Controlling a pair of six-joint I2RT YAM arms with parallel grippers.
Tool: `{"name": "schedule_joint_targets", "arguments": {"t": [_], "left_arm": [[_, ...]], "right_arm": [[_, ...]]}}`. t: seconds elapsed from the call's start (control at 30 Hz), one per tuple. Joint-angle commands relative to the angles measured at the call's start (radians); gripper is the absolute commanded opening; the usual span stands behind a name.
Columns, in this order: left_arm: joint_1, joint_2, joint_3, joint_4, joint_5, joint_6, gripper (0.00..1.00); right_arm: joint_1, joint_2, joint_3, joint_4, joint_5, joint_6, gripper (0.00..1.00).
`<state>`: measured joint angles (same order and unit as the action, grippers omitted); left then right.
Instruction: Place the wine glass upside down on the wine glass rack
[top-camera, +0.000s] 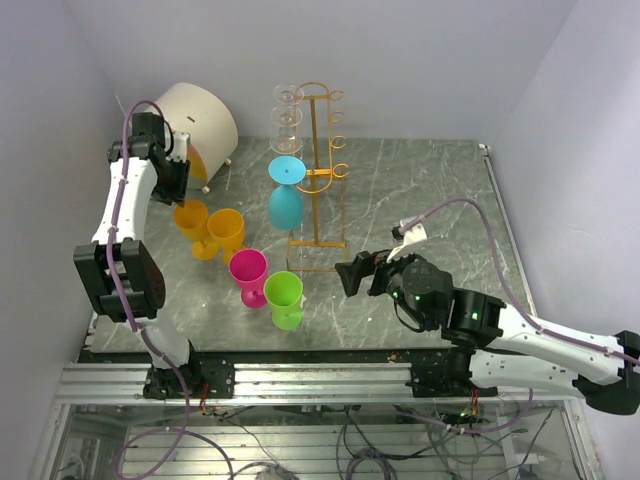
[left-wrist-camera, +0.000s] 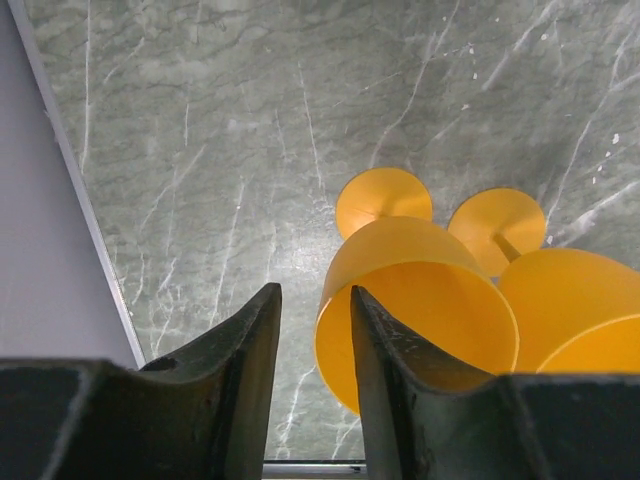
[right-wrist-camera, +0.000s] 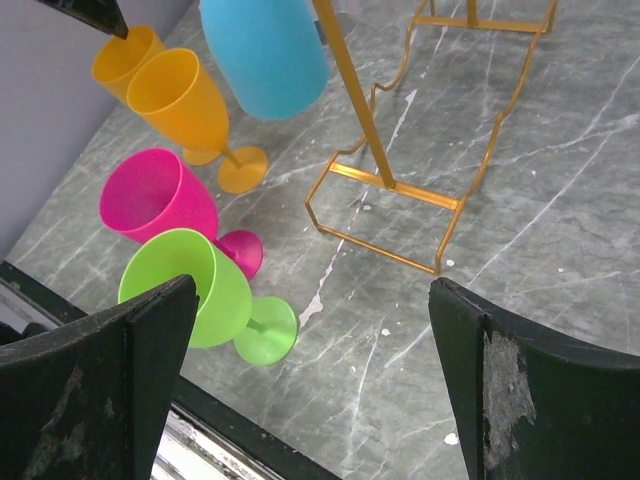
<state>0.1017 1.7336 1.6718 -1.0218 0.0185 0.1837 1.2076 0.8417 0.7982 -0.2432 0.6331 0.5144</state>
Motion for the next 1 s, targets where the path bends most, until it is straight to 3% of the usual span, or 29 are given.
{"name": "schedule_joint_targets", "arguments": {"t": [0.0, 0.3, 0.37, 0.57, 0.8, 0.97], "left_arm": [[-0.011, 0.008, -0.024, 0.039, -0.023, -0.001, 0.41], [-0.017, -0.027, -0.107, 0.074, -0.032, 0.009, 0.38], [-0.017, -0.027, -0.109, 0.067, -0.033, 0.013, 0.09], [-0.034, -0.1, -0.032, -0.032, -0.01, 0.033, 0.07], [-0.064, -0.311, 0.285, -0.18, -0.064, 0.067, 0.07], [-0.068, -0.456, 0.433, -0.099, 0.008, 0.101, 0.07]], "right_arm": [[-0.004, -0.062, -0.014, -0.022, 0.029, 0.012, 1.0], [-0.004, -0.118, -0.005, -0.047, 0.047, 0.002, 1.0], [-0.003, -0.117, 0.0, -0.043, 0.042, -0.001, 1.0], [-0.003, -0.123, 0.031, -0.038, -0.015, -0.023, 0.99], [-0.003, -0.147, 0.108, 0.132, -0.347, -0.089, 1.0], [-0.004, 0.004, 0.3, 0.178, -0.656, -0.075, 1.0]]}}
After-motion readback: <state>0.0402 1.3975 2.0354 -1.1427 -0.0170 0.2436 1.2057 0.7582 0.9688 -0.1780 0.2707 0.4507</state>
